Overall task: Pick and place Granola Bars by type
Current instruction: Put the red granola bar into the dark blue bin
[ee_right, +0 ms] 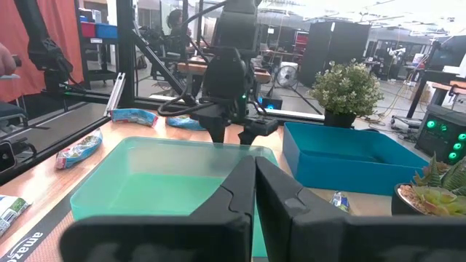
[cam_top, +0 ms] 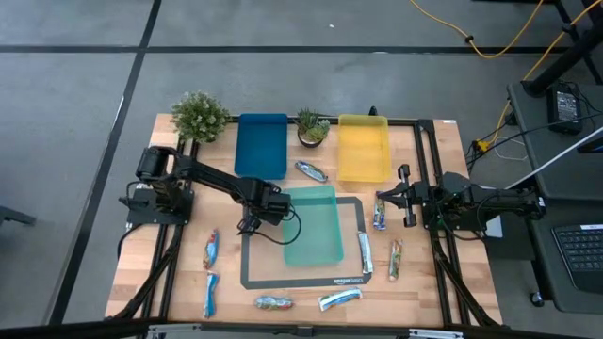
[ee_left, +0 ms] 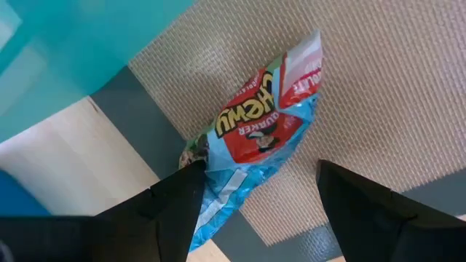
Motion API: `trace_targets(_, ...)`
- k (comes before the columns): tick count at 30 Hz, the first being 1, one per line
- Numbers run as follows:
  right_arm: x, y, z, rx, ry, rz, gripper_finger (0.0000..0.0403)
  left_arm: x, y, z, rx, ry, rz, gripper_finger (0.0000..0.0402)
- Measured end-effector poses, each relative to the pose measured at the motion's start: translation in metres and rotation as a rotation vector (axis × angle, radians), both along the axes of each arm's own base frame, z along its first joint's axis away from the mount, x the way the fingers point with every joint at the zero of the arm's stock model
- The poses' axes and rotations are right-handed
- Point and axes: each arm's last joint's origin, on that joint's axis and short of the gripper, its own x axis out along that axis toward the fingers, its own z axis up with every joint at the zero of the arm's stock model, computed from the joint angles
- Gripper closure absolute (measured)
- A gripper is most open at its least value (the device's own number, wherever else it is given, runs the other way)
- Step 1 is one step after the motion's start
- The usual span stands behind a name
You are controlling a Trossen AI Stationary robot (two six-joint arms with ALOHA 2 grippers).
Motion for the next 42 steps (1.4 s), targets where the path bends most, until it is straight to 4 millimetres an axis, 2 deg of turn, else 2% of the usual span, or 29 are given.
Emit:
trace_targets(8,0.000,0.000,0.000,0.000,0.000,0.000,0.0386,0.000,0.000,-0.002,0.011,0.000,0.072,0.0175)
trace_targets(22,0.000,0.000,0.000,0.000,0.000,0.000,0.0386,-0.001,0.001,-0.002,0.040,-0.004,0.182,0.0355)
trace_targets(25,0.000,0.000,0.000,0.000,0.000,0.000,0.0386,-0.001,0.001,0.000,0.040,0.003,0.201,0.0377)
trace_targets(29,0.000,0.000,0.000,0.000,0.000,0.000,0.0386,-0.004,0.002,0.008,0.049,0.073,0.208,0.0385)
trace_targets(35,0.000,0.000,0.000,0.000,0.000,0.000,0.0386,-0.004,0.003,0.045,0.098,0.056,0.228,0.0384)
trace_targets(42,0.000,0.000,0.000,0.000,0.000,-0.001,0.0386,-0.009,0.005,0.119,0.087,-0.173,0.327,0.0384)
